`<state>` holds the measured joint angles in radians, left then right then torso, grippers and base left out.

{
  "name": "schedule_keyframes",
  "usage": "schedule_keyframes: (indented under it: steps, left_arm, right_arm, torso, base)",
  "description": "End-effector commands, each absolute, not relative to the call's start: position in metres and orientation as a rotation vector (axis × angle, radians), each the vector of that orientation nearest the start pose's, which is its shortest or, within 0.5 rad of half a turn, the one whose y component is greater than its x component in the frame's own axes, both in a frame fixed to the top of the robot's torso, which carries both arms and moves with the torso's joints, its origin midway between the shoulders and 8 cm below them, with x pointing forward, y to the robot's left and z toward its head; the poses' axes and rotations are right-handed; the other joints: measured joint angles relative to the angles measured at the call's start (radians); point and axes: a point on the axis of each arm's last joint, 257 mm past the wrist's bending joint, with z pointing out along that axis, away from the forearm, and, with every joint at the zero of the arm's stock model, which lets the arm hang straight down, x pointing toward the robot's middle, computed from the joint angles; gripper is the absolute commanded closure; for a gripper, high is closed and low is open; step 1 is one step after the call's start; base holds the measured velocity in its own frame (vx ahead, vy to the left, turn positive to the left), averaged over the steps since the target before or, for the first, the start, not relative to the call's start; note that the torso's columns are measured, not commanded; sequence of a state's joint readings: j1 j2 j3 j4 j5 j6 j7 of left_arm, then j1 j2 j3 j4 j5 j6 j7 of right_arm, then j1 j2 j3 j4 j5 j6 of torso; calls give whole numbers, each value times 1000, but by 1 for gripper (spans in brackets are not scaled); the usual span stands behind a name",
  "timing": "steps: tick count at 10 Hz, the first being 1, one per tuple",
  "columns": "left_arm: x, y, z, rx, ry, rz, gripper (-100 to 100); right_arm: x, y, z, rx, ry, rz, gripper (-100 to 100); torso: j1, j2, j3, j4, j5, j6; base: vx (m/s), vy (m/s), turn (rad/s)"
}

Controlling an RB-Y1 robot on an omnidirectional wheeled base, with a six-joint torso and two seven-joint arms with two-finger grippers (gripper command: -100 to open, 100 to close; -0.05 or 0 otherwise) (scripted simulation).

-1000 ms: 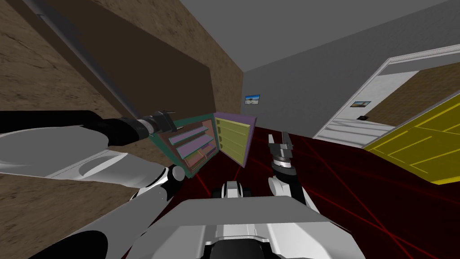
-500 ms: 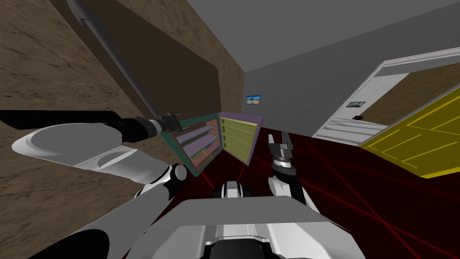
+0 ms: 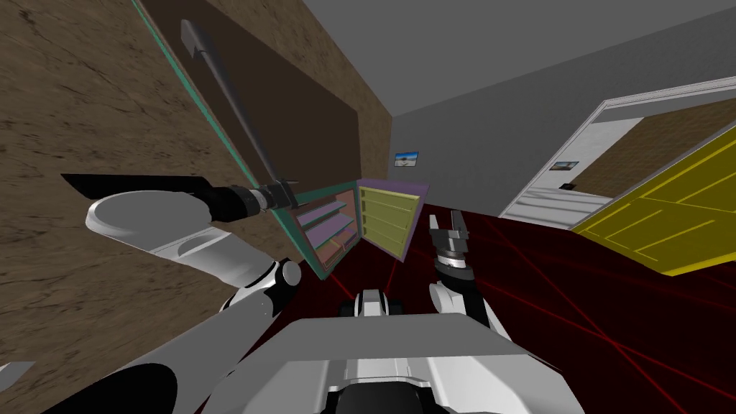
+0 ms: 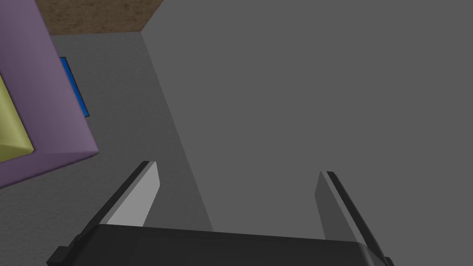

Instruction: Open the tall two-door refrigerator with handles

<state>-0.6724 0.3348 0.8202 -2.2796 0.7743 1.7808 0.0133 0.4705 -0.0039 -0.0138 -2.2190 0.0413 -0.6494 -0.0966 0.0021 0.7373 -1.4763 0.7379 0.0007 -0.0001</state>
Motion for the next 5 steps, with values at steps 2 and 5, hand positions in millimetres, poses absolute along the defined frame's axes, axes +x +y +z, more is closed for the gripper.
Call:
schedule_keyframes:
  steps: [2, 5]
  left_arm:
    - [471, 317, 106, -1428, 1395, -1525, -100]
    - [472, 304, 106, -1418, 1431, -1548, -100]
  right_arm:
    - [332, -271, 34, 565, 540, 1393, 0]
    - [332, -271, 34, 565, 540, 1393, 0]
  torso:
    - [-1, 0, 0, 0, 0, 0]
    - [8, 3, 1, 4, 3, -9]
  base:
    - [-48, 261, -30]
    - [-61, 179, -75]
